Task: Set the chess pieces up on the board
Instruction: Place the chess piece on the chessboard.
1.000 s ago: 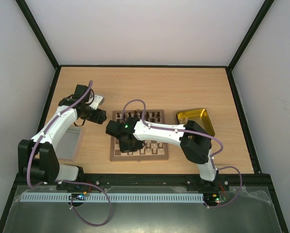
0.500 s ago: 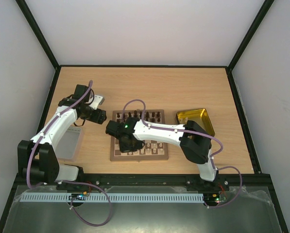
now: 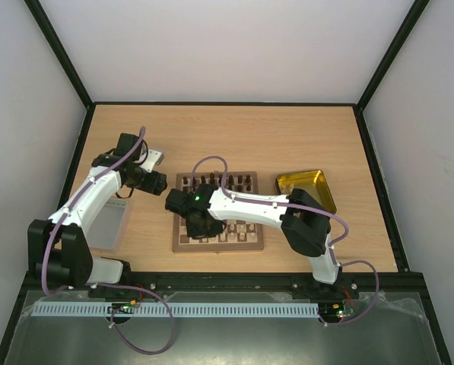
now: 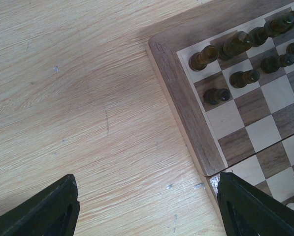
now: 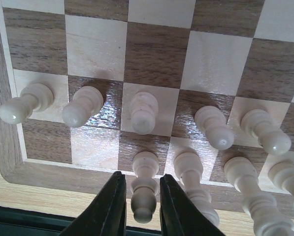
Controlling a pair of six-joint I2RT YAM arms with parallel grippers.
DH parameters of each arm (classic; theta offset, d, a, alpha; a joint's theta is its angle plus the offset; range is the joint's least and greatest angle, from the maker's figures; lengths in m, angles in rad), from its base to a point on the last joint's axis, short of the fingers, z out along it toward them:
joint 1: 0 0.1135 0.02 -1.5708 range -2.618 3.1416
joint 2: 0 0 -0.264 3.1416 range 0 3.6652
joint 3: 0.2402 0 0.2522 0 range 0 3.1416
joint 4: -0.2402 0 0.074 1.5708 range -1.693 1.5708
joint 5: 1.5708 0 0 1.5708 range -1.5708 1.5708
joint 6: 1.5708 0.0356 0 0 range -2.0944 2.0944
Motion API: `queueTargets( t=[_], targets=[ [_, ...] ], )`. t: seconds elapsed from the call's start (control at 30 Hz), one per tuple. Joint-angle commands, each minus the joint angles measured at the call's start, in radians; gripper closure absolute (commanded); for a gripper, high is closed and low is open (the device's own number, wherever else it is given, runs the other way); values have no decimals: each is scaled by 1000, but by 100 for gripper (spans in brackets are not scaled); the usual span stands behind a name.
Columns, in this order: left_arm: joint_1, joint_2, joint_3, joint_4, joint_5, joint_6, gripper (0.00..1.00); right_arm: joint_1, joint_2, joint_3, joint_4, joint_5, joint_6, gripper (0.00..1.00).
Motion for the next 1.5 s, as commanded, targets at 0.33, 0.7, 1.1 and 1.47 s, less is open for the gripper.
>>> queueTargets(
  t=[0.33,0.7,1.1,1.47],
  targets=[
    [-19,-2,-10,-4,6,1,23,6,21,45,-7,14,-4,93],
    [-22,7,-8,-7,8,4,23,6,32,58,-16,16,-12,91],
    [-22,6,-9,-6,9,4,23,6,35,65,-34,34,-4,97],
    [-22,4,-11,-6,11,4,23,6,28,58,-36,31,0,98]
  ],
)
